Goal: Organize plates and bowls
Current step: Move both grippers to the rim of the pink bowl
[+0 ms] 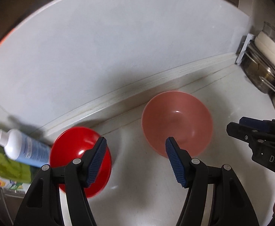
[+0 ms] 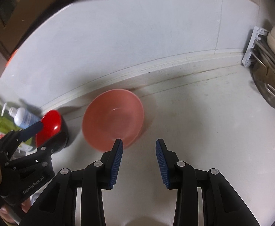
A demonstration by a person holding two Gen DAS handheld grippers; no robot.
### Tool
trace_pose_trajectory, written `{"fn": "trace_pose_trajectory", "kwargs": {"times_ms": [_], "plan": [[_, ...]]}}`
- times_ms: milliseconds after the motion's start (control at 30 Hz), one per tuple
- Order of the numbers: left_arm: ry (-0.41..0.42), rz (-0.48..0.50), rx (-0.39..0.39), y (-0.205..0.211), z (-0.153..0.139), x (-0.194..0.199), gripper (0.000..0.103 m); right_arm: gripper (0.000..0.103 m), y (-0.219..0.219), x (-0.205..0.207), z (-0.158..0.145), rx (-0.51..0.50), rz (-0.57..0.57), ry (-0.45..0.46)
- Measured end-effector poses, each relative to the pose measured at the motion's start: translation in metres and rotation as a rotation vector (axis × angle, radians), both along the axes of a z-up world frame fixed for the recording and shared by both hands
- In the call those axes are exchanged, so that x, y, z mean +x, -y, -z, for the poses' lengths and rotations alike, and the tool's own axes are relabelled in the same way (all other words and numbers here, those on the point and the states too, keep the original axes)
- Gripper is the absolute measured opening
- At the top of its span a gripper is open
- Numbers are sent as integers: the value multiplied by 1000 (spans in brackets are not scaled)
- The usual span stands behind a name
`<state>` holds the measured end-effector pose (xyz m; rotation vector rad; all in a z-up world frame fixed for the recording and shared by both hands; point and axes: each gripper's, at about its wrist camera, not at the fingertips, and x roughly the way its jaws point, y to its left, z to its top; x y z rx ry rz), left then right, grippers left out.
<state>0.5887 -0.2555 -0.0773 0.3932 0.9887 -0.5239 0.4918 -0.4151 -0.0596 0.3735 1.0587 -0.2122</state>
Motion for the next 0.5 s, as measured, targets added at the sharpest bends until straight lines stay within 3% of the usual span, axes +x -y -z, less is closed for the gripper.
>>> {"fn": "trace_pose_trajectory", "kwargs": {"times_ms": [300,500], "plan": [[-39,2,50,21,32,30,64,38,14,32,33,55,40,-58],[-77,1,74,31,48,44,53,37,14,48,52,76,35,-87]]}}
